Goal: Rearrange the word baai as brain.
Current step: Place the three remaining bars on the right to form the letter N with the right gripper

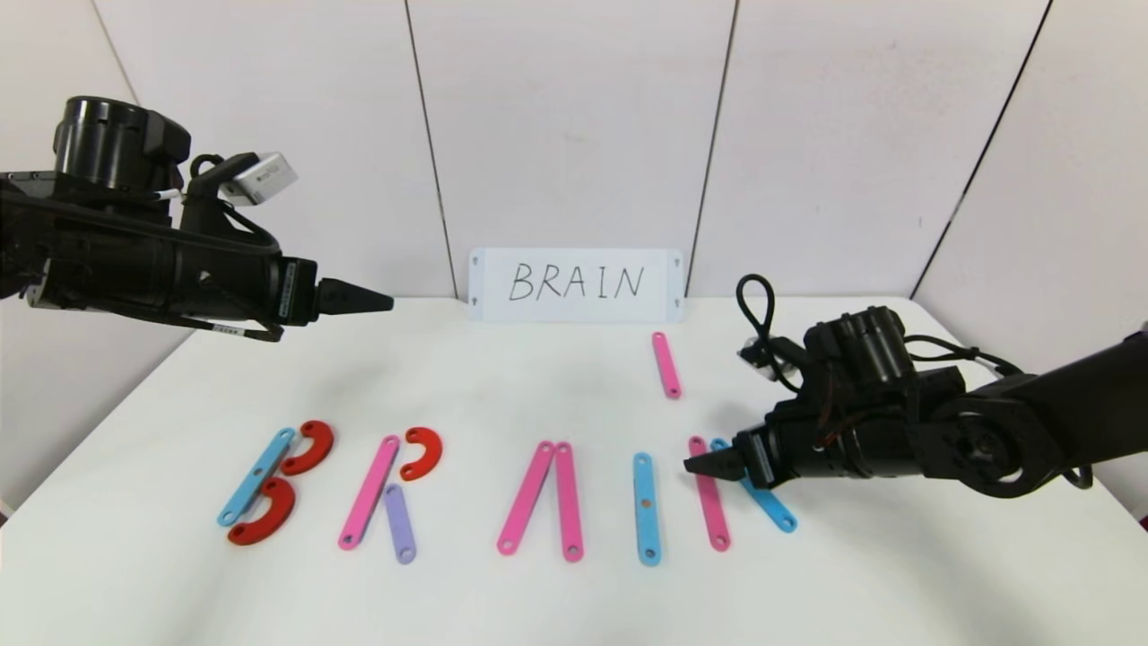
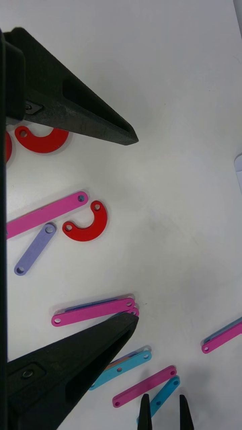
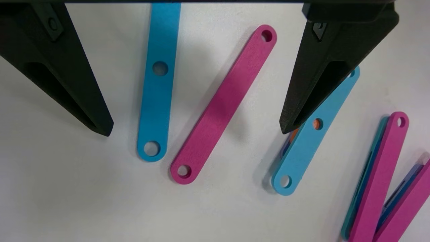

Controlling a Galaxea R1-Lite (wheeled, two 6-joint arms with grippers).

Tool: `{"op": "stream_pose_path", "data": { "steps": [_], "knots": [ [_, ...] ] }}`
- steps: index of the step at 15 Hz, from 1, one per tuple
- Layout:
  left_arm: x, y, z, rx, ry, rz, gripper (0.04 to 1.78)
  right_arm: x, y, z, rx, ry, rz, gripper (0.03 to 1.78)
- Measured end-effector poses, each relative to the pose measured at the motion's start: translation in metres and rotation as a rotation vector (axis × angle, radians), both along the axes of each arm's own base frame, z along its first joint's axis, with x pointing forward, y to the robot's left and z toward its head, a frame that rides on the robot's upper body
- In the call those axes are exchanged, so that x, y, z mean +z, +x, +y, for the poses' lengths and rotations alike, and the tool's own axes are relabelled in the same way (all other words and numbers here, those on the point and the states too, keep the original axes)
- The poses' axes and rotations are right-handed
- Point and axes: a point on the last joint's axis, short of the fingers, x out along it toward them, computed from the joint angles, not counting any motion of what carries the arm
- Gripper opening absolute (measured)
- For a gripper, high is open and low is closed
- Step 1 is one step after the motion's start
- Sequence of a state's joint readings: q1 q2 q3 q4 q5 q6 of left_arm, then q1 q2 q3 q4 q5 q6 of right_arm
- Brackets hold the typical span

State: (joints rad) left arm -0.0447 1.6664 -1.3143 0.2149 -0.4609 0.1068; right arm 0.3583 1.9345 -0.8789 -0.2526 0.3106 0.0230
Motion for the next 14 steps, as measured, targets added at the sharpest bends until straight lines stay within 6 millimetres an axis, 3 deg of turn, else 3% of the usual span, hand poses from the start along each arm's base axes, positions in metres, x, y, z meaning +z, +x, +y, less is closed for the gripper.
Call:
{"op": "stream_pose_path", "data": {
  "steps": [14],
  "knots": [
    [0.000,0.000,0.000,0.001,0.000,-0.001,1.74,-0.007,0.007,0.018,0.007,-0.004,0.009,1.74]
  ]
}}
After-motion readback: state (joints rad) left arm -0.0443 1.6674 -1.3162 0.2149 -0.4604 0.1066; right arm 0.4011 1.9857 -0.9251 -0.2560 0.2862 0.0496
